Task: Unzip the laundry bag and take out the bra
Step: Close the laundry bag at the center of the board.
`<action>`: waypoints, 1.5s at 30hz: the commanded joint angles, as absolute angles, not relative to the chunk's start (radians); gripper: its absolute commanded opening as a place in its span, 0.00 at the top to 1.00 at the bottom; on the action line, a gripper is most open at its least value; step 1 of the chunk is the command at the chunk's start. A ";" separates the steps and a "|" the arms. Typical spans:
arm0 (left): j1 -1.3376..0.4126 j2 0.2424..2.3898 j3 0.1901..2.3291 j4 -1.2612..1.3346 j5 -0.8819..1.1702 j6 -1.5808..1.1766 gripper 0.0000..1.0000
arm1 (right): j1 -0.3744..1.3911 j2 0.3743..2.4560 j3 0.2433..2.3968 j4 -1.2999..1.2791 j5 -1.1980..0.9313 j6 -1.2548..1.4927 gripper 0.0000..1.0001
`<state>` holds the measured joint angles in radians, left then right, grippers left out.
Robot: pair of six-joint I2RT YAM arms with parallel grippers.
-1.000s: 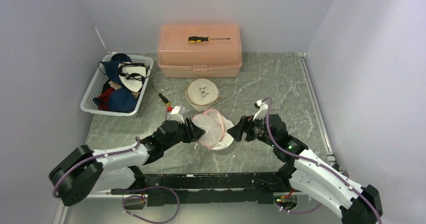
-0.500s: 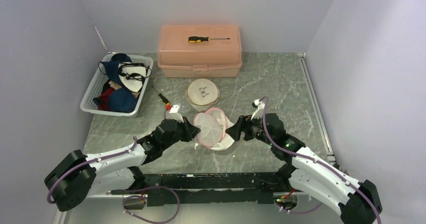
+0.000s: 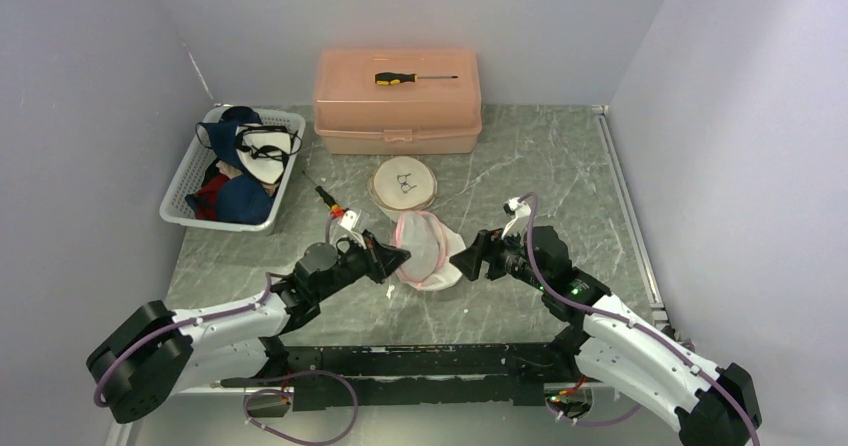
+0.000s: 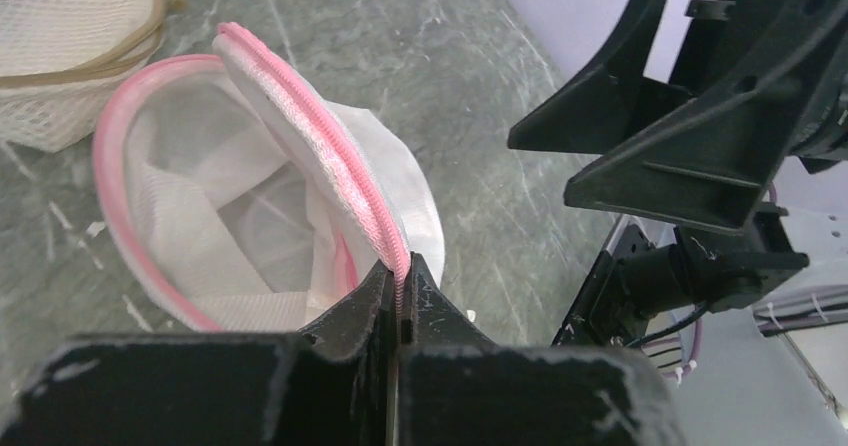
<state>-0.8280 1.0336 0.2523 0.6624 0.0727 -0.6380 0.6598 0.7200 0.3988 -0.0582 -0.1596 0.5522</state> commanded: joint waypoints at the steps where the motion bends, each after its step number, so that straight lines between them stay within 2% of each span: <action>1: -0.825 1.095 0.241 0.897 0.192 -0.566 0.97 | 0.660 0.715 0.393 -0.003 -0.160 0.548 0.21; 9: -0.817 1.264 0.298 1.008 0.310 -0.570 0.97 | 0.658 0.708 0.382 -0.003 -0.147 0.546 0.22; 17: -0.744 1.425 0.273 1.119 0.300 -0.663 0.97 | 0.659 0.686 0.372 -0.015 -0.144 0.539 0.22; 20: -0.725 1.403 0.291 0.981 0.247 -0.690 0.88 | 0.658 0.682 0.368 -0.020 -0.141 0.537 0.22; 22: -0.722 1.370 0.291 0.910 0.220 -0.686 0.70 | 0.658 0.682 0.366 -0.020 -0.140 0.537 0.22; 24: -0.722 1.328 0.290 0.838 0.197 -0.675 0.57 | 0.659 0.682 0.365 -0.019 -0.138 0.535 0.21; 26: -0.722 1.276 0.298 0.751 0.169 -0.663 0.51 | 0.659 0.685 0.364 -0.016 -0.135 0.533 0.21; 30: -0.722 1.174 0.329 0.576 0.119 -0.639 0.45 | 0.658 0.699 0.368 -0.004 -0.138 0.532 0.21; 39: -0.724 0.935 0.434 0.035 -0.062 -0.605 0.39 | 0.658 0.698 0.403 -0.023 -0.141 0.524 0.21; 42: -0.724 0.901 0.462 -0.016 -0.050 -0.599 0.40 | 0.659 0.708 0.420 -0.031 -0.144 0.516 0.22; 45: -0.724 0.943 0.479 0.093 0.056 -0.625 0.47 | 0.658 0.730 0.428 -0.025 -0.149 0.516 0.23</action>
